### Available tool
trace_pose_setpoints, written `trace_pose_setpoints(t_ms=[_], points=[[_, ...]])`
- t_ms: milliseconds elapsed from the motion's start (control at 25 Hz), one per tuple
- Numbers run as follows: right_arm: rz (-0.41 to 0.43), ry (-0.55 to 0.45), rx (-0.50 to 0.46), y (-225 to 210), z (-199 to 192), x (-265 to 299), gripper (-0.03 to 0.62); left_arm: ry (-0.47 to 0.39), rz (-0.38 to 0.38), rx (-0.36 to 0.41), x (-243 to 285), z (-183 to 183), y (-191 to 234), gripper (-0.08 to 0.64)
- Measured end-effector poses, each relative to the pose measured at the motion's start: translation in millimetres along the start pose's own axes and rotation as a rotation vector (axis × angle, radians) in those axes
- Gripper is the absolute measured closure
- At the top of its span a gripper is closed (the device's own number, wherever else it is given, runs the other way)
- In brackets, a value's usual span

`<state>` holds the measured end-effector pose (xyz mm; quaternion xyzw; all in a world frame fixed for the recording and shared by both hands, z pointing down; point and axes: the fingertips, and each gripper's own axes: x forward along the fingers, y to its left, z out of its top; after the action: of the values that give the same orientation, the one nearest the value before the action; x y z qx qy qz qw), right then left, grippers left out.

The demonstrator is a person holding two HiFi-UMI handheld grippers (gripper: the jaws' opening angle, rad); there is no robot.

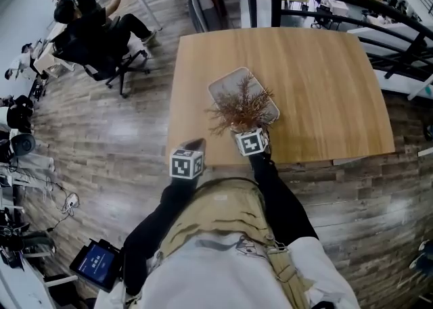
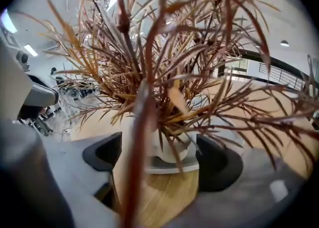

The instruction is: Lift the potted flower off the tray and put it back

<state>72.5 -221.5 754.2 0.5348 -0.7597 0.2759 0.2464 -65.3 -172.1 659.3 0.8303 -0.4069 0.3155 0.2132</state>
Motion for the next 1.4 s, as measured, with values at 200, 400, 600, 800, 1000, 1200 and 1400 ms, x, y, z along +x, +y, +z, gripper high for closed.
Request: trace_pose_setpoints(t_ms=[200, 400, 600, 800, 1000, 1200, 1400], points=[[0.008, 0.011, 0.009, -2.2, 5.9, 15.4, 0.129, -0.005, 0.021, -0.018, -2.1, -2.0, 11.3, 0.557], [0.014, 0.021, 0.028, -4.0, 8.9, 27.2, 0.120, -0.005, 0.046, -0.042, -5.0, -7.5, 23.4, 0.558], [0.001, 0.019, 0.041, -2.6, 12.6, 38.2, 0.119, -0.003, 0.061, -0.060, -8.7, -13.7, 37.3, 0.557], [-0.016, 0.021, 0.043, -3.3, 11.4, 38.9, 0.115, -0.004, 0.064, -0.062, -10.3, -18.5, 41.4, 0.557], [-0.036, 0.042, 0.028, -2.6, 7.4, 33.5, 0.117, -0.006, 0.052, -0.063, -11.3, -21.9, 38.6, 0.558], [-0.050, 0.020, -0.004, -0.1, 10.0, 25.8, 0.118, -0.008, 0.044, -0.074, -10.4, -25.6, 39.0, 0.557], [-0.050, 0.016, -0.010, 3.0, 5.1, 15.6, 0.118, -0.008, 0.028, -0.081, -11.0, -30.1, 32.6, 0.557]])
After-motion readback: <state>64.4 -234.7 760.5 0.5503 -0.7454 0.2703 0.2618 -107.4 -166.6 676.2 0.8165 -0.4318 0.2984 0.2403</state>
